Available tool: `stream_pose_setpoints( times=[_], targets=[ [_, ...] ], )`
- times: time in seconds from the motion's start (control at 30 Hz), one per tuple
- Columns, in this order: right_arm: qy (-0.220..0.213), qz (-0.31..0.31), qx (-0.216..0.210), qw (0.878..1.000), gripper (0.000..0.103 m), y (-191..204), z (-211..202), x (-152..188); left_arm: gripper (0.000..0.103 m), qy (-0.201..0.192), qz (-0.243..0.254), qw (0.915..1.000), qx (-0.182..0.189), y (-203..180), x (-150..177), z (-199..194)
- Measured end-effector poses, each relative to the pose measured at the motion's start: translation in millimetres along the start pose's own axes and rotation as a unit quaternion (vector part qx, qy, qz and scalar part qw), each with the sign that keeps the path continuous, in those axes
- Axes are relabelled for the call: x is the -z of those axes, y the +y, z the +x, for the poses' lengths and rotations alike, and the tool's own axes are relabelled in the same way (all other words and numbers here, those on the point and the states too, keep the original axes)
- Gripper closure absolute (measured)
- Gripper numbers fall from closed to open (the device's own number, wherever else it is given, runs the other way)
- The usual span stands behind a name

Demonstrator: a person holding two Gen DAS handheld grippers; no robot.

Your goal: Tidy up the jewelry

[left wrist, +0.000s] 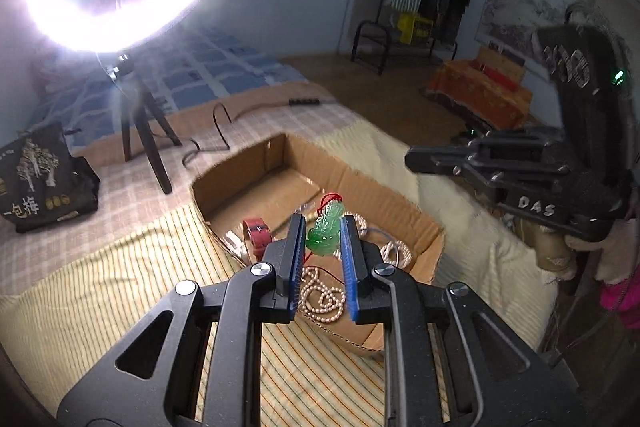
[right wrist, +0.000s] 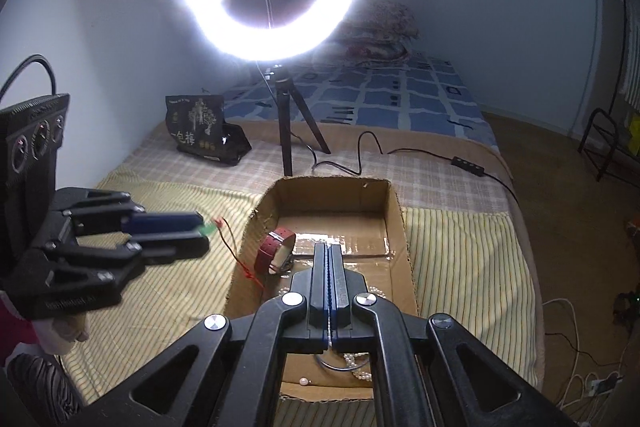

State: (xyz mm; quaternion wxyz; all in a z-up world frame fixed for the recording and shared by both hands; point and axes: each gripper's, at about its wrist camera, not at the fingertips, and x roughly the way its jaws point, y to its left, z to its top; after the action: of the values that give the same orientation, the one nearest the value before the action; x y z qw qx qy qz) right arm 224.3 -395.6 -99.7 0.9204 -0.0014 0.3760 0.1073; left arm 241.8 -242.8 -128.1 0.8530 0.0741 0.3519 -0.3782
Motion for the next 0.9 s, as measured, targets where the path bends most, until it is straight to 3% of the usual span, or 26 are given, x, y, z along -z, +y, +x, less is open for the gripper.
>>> stream_pose_setpoints(
  times=[0.1, 0.17, 0.27, 0.33, 0.4, 0.47, 0.7, 0.9],
  targets=[
    [0.005, 0.006, -0.002, 1.0, 0.103, -5.6, 3.4, 2.9, 0.08, 0.019, 0.002, 0.9998, -0.002, -3.6, 1.7, 12.5],
    [0.007, 0.012, 0.0, 1.0, 0.102, -9.5, 5.6, 4.9, 0.058, 0.02, -0.001, 0.9998, -0.01, -3.9, 3.2, 15.9],
    [0.009, 0.024, 0.008, 1.0, 0.067, -15.0, 8.7, 7.1, 0.05, 0.022, -0.001, 0.9997, -0.013, -4.5, 6.2, 18.1],
    [0.008, 0.032, 0.017, 0.999, 0.054, -17.6, 9.6, 9.1, 0.037, 0.022, 0.002, 0.9995, -0.022, -5.7, 7.7, 18.3],
    [0.005, 0.039, 0.032, 0.999, 0.029, -19.3, 9.1, 10.8, 0.035, 0.017, 0.005, 0.9994, -0.028, -5.5, 8.8, 16.4],
    [-0.004, 0.043, 0.04, 0.998, 0.017, -19.6, 7.3, 11.9, 0.028, 0.021, 0.005, 0.999, -0.038, -5.7, 9.7, 15.2],
    [-0.017, 0.039, 0.06, 0.997, 0.006, -14.1, 0.6, 9.0, 0.025, 0.01, 0.006, 0.9984, -0.055, -5.9, 9.1, 7.1],
    [-0.025, 0.042, 0.066, 0.997, 0.005, -9.4, -7.8, 6.2, 0.024, 0.002, 0.012, 0.998, -0.061, -9.3, 8.5, -4.5]
  ],
)
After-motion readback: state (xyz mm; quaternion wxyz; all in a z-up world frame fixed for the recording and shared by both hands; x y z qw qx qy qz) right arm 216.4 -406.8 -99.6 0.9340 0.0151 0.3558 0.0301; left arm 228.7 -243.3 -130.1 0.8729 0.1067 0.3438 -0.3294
